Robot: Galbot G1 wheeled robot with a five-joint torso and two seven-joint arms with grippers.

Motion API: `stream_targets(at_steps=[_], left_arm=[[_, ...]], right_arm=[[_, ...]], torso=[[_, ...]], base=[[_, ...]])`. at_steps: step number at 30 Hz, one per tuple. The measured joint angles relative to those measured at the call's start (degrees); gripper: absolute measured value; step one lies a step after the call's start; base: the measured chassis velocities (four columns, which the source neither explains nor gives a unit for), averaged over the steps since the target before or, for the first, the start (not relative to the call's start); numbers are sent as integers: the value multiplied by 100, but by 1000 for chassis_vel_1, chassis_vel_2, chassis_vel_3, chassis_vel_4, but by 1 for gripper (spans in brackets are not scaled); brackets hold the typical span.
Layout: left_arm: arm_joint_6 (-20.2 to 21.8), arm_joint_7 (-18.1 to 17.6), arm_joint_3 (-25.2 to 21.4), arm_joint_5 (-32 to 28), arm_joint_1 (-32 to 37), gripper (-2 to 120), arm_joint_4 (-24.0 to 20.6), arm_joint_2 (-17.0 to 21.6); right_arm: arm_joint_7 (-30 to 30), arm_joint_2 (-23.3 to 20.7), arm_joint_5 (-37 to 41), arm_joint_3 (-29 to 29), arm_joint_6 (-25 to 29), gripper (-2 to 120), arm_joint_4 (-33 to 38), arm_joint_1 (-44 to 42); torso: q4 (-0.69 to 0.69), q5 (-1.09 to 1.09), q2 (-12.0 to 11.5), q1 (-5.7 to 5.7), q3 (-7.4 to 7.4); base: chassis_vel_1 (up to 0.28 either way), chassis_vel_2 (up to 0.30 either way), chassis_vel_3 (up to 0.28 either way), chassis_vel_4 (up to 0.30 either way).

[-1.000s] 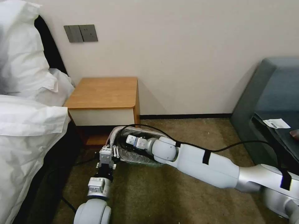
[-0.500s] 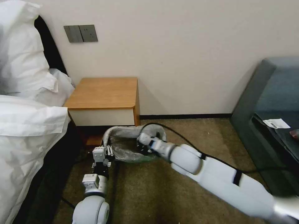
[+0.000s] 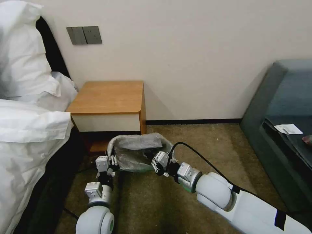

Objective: Pick up the garbage bag from the table and place it over the trash can.

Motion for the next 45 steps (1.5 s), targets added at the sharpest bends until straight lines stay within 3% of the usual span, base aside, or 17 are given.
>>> stream_targets(at_steps=[8,14,16,18,20,23,27,31,35,36,40,43,45], left_arm=[[80,-94,-11,-390,89,9,-31,28],[567,-370,13,-1399,207,9,-314,55],[943,-472,0,-1890,313,9,-440,183],[1045,-478,-11,-1982,328,9,-441,222],[1277,-427,-31,-2158,349,9,-428,298],[1521,-51,-25,-2173,374,9,-337,394],[1618,149,8,-2099,369,9,-188,453],[1628,209,67,-2094,332,9,101,500],[1619,205,95,-2129,288,9,200,450],[1585,202,131,-2161,253,9,255,410],[1537,201,148,-2179,199,9,311,362],[1532,201,148,-2187,191,9,322,359],[1514,201,145,-2222,187,20,352,356]], right_arm=[[362,160,-130,817,440,0,349,-717],[657,526,-404,1527,699,0,281,-1286],[687,854,-909,1979,1043,0,320,-1898],[675,962,-1063,2104,1182,0,323,-2086],[679,1283,-1331,2383,1400,7,313,-2441],[842,1722,-1395,2786,1631,20,170,-2651],[991,2069,-1357,3043,1703,32,89,-2748],[1548,2548,-1083,3026,1527,50,123,-2938],[1611,2693,-1149,2993,1581,60,59,-3019],[1611,2777,-1234,2978,1621,68,1,-3044],[1609,2895,-1311,2925,1629,82,-57,-3060],[1607,2912,-1335,2910,1629,87,-69,-3065],[1603,2940,-1381,2885,1633,98,-103,-3085]], torso=[[-1,-1,0,0,0],[-1,0,0,0,0],[-2,0,0,0,0],[-2,-1,0,0,0],[-2,0,0,0,0],[-1,-1,0,0,0],[-2,-1,0,0,0],[-1,-1,0,0,0],[-1,0,0,0,0],[-1,-1,0,0,0],[-1,-1,0,0,0],[-1,-1,0,1,0],[-1,-1,0,1,0]], base=[[0,0,0,0],[0,0,0,0],[0,0,0,0],[0,0,0,0],[0,0,0,0],[0,0,0,0],[0,0,0,0],[0,0,0,0],[0,0,0,0],[0,0,0,0],[0,0,0,0],[0,0,0,0],[0,0,0,0]])
